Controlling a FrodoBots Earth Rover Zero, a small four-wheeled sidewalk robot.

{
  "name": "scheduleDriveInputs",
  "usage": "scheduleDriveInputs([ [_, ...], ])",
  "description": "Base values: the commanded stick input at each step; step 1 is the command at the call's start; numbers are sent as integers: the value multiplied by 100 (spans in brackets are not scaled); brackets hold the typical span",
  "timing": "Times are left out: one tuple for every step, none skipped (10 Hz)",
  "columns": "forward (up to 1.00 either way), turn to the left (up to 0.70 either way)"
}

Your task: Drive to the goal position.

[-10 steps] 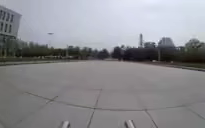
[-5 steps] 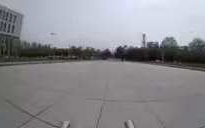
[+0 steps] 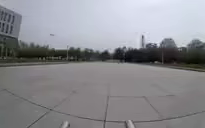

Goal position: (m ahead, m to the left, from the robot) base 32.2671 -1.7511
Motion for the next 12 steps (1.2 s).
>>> scheduleDriveInputs([
  [100, 1],
  [100, 19],
  [100, 3],
  [100, -40],
  [100, -40],
  [100, -40],
  [100, -40],
  [100, -17],
  [100, 11],
  [100, 16],
  [100, 13],
  [100, 10],
])
